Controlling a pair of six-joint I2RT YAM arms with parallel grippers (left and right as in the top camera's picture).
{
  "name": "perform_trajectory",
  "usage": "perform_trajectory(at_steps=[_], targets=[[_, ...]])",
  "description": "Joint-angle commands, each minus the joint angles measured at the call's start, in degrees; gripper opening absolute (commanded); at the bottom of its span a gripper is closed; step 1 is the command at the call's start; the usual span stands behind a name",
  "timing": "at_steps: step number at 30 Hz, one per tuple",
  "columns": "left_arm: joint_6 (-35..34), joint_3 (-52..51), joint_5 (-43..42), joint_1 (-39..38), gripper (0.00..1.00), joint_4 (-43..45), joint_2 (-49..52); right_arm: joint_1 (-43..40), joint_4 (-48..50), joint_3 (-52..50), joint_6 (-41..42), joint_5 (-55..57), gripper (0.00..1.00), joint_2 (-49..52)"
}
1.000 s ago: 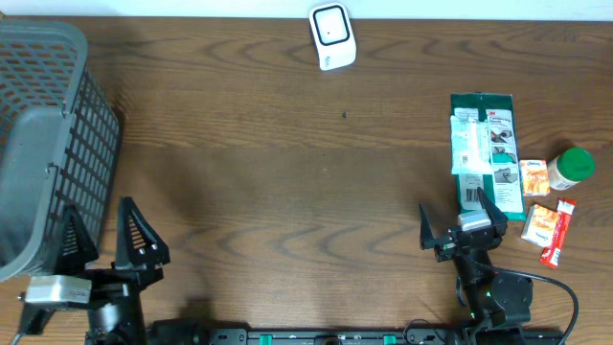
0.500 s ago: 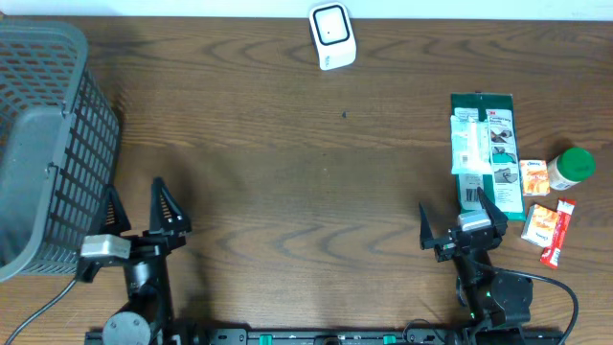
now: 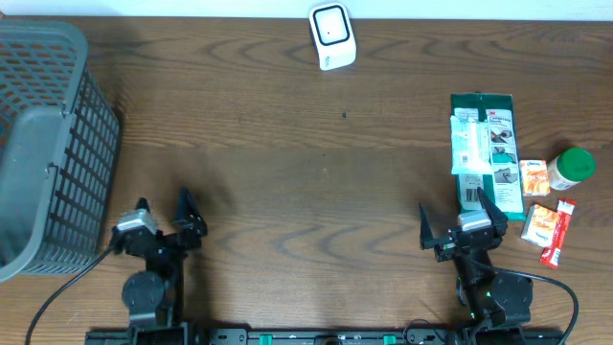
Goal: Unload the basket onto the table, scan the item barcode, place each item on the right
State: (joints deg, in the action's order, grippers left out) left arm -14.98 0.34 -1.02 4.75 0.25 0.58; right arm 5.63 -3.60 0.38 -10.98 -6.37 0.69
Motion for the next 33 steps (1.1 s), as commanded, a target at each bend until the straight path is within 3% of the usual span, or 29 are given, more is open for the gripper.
perform_trajectory(at_steps=[1,4,33], targets=[[6.01,-0.11,-0.02,-0.24,0.83,-4.26,-0.48,-0.81,-0.24,-0.07,0.20,0.26,0.99,-0.31],[8.94,-0.11,-0.02,-0.24,0.82,-4.33,-0.48,-0.81,-0.24,-0.07,0.20,0.28,0.99,-0.31],[8.92,-0.11,0.02,-0.22,0.82,-4.31,-0.31,-0.81,-0.24,-0.07,0.20,0.28,0.99,-0.31]])
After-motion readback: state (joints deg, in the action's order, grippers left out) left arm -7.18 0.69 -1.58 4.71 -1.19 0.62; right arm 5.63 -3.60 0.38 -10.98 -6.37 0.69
